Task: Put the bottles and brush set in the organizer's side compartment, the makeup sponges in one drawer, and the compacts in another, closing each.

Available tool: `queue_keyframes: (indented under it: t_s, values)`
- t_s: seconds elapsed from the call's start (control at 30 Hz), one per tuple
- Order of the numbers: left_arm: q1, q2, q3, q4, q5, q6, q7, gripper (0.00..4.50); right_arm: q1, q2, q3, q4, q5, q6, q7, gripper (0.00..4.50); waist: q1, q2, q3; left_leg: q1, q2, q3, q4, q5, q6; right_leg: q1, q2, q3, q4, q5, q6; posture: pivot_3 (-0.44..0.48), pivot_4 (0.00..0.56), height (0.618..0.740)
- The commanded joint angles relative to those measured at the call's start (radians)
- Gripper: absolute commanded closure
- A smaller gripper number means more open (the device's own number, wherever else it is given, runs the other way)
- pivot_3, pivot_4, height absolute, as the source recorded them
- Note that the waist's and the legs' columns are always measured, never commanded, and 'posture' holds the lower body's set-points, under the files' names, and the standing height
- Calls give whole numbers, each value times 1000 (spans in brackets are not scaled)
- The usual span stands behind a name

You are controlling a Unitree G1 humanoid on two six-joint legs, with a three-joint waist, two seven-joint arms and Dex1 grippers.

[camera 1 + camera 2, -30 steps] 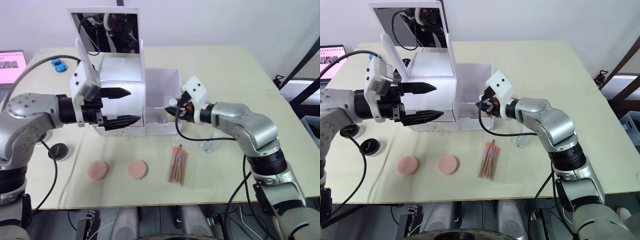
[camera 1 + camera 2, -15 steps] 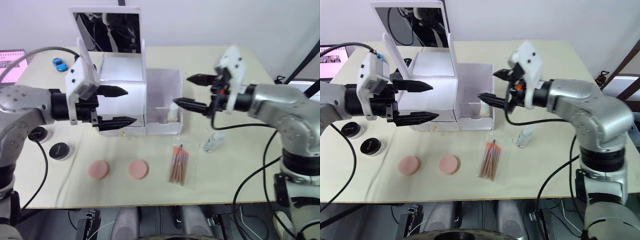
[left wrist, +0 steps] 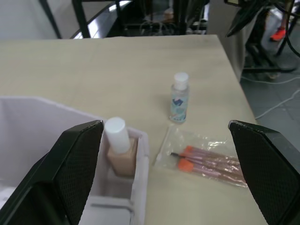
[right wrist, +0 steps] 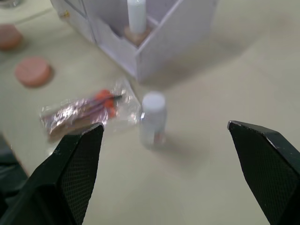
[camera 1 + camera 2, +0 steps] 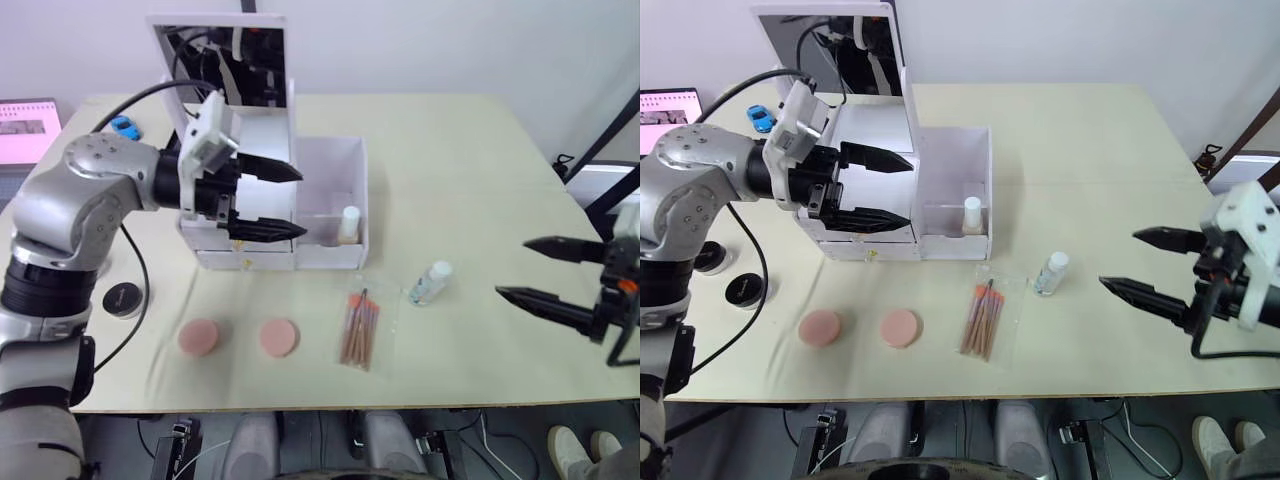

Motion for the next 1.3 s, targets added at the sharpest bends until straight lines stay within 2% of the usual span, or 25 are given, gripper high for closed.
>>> queue_keyframes:
  t_s: [0.03,0.2,0.37,0.5,0.73,0.9,1.03,1.07,1.1,1.2,1.3]
  values:
    - [-32,-11,0,22,28,-39,-42,0,127,67,-125,-71,-21,-30,19,17,2,0,0,0,0,0,0,0,0,0,0,0,0,0,0,0,150,725]
    - [-43,-28,-2,41,50,-49,-72,0,313,161,-233,-103,-33,-78,34,17,3,0,0,-1,0,0,1,0,0,0,-1,0,-1,0,0,0,150,725]
    - [-44,-33,-1,50,65,-55,-87,0,415,221,-217,-92,-66,-188,35,17,1,0,0,-1,0,0,1,0,0,0,-1,0,-1,0,0,0,150,725]
    - [-44,-32,4,50,72,-49,-88,0,306,209,-120,-93,6,-193,-69,17,-8,-1,0,0,0,0,1,0,0,0,-1,0,-2,0,0,0,150,725]
    - [-6,4,53,-10,46,8,-58,0,95,217,223,-74,-38,-221,-287,17,-10,-1,0,0,0,0,0,0,0,0,-1,0,-1,0,-1,0,150,725]
    - [37,38,97,-72,29,49,-20,0,4,217,392,19,-117,-281,-351,17,-3,-1,0,-2,-1,0,0,-1,1,-1,-1,0,-2,1,-2,0,150,725]
    - [70,57,123,-113,21,72,11,0,-75,223,475,101,-135,-320,-360,17,2,-1,1,-2,-1,0,0,-1,1,-1,-1,0,-2,0,-1,0,150,725]
    - [79,63,130,-125,16,78,19,0,-84,222,496,118,-145,-336,-356,556,3,-1,1,-2,-1,0,0,-1,1,-1,-1,0,-1,-1,1,0,150,725]
    - [86,67,136,-136,12,84,26,0,-92,223,513,131,-154,-349,-355,845,3,-1,1,-2,-1,0,1,-1,1,0,-1,0,-1,-1,1,0,150,725]
    - [96,75,144,-153,6,94,41,0,-101,224,540,152,-165,-371,-353,2331,2,-1,0,-2,-1,0,1,-1,1,0,-1,0,-1,-1,0,0,150,725]
    - [104,85,156,-172,-8,113,58,0,-116,220,578,187,-176,-391,-342,2331,1,-1,0,-2,-1,0,1,-1,1,0,-1,0,-1,-1,1,0,150,725]
